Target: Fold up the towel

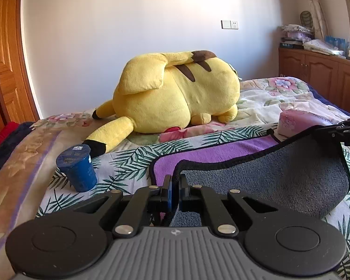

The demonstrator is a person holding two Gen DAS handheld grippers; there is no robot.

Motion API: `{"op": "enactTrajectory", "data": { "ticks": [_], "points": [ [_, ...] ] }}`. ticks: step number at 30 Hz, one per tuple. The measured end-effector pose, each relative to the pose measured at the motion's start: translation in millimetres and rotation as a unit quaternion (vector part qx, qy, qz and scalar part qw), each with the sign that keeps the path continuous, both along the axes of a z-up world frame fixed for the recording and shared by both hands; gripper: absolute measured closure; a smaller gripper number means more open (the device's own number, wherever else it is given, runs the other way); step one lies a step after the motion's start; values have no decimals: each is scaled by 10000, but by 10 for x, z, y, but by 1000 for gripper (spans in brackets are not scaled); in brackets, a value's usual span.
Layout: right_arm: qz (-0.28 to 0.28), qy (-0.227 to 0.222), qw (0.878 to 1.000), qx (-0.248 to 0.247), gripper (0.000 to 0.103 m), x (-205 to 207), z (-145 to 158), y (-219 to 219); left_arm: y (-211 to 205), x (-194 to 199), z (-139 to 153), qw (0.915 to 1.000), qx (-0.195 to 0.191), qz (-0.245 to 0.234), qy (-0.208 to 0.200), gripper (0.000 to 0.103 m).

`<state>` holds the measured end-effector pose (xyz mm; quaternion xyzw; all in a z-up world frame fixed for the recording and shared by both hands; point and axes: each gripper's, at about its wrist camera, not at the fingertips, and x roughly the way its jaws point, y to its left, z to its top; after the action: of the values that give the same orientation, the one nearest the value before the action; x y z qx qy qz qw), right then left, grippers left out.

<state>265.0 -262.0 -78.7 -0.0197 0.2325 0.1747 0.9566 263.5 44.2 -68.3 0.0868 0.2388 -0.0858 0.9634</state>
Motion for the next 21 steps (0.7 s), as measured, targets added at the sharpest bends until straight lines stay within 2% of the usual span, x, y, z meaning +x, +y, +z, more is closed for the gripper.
{"op": "enactTrajectory", "data": {
  "ticks": [10,21],
  "points": [
    [64,-228,9997,21,99,106,102,38,-84,90,147,9996,4,16,-264,98],
    [-6,-427,9990,143,99,361,116,33,-212,371,107,9986,319,-20,-425,98]
  ]
}}
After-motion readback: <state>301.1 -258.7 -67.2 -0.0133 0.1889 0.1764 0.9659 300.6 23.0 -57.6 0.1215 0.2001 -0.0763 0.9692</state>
